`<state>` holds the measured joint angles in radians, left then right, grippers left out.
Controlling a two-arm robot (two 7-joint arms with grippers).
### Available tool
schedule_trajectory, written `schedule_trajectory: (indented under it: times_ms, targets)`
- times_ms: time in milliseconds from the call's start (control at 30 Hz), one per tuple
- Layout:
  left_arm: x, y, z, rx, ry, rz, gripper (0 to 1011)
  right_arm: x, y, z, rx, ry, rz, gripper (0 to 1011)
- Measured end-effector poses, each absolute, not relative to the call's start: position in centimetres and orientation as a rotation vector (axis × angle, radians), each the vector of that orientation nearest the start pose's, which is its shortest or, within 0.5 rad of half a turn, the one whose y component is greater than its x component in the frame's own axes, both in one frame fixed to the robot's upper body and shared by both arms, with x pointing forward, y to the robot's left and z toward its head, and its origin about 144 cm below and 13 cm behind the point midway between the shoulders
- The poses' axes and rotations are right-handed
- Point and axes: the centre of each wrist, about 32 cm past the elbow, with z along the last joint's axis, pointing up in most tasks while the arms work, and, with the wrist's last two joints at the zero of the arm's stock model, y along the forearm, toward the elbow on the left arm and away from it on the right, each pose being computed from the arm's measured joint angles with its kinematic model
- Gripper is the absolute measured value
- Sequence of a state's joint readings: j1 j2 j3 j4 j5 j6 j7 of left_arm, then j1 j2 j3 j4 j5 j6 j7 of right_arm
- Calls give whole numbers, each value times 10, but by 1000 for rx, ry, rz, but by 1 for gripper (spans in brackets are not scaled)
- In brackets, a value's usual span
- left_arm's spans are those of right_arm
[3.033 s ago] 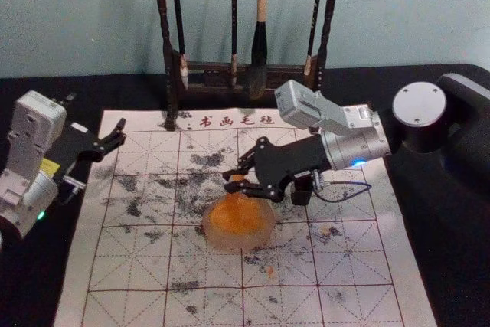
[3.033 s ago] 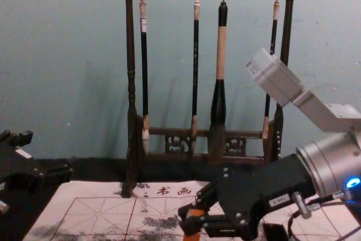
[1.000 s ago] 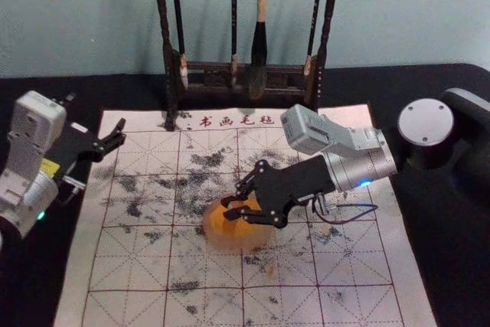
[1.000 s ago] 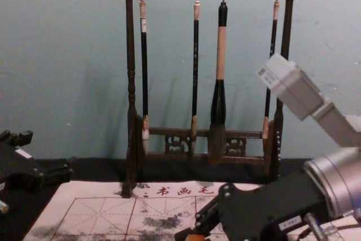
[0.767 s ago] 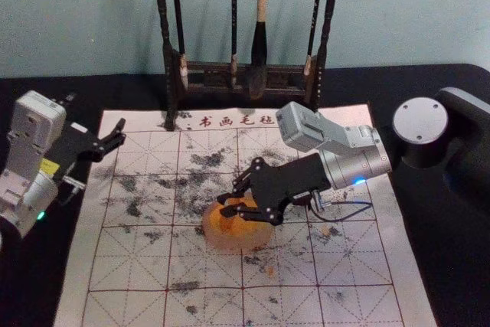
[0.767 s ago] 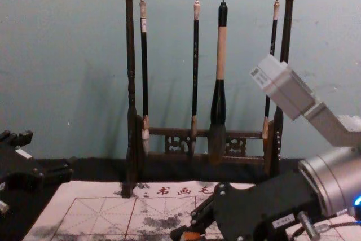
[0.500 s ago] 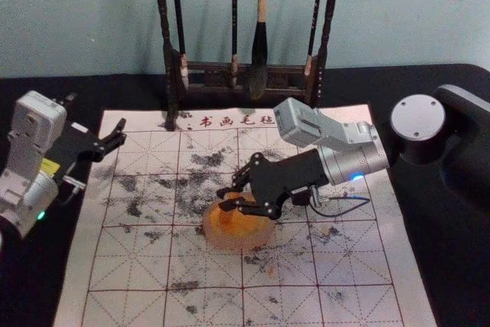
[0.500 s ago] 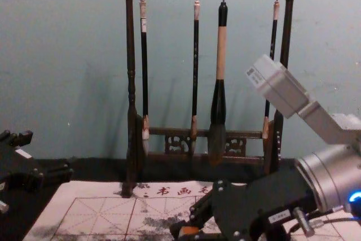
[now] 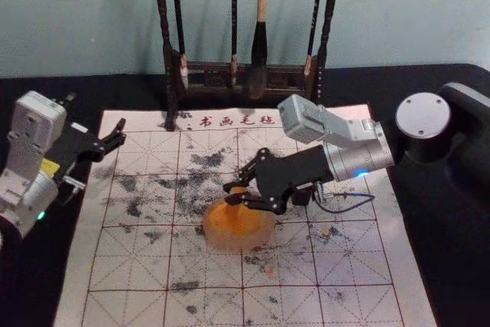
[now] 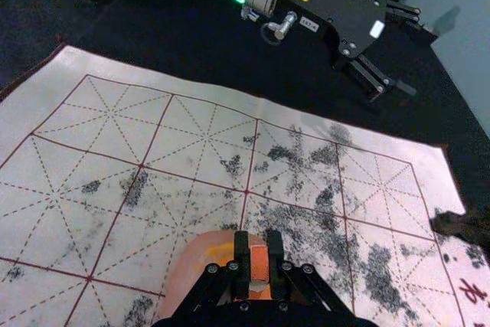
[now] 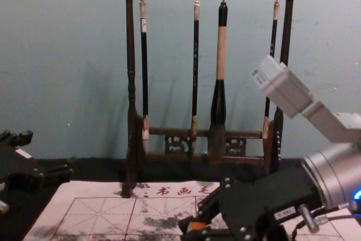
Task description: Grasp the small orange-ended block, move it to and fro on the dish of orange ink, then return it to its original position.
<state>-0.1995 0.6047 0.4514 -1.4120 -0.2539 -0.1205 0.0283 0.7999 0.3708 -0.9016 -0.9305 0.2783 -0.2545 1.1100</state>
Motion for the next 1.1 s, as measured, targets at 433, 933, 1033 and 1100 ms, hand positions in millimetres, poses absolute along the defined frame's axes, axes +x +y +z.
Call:
schedule_trajectory:
  times_ms: [433,933,1033,1100]
  targets:
    - [489,310,1140,304,-285,1248,1001,620,-223,1194,-473,-277,28,132]
    - [489,310,1140,304,-285,1248,1001,614,-231,1195,-481,-279,30,133]
    - [489,310,1140,304,-285,1248,1001,612,-232,1195,-480,-278,34,132]
    - [489,310,1140,305,-285,1248,1001,611,-233,1195,-480,-278,37,132]
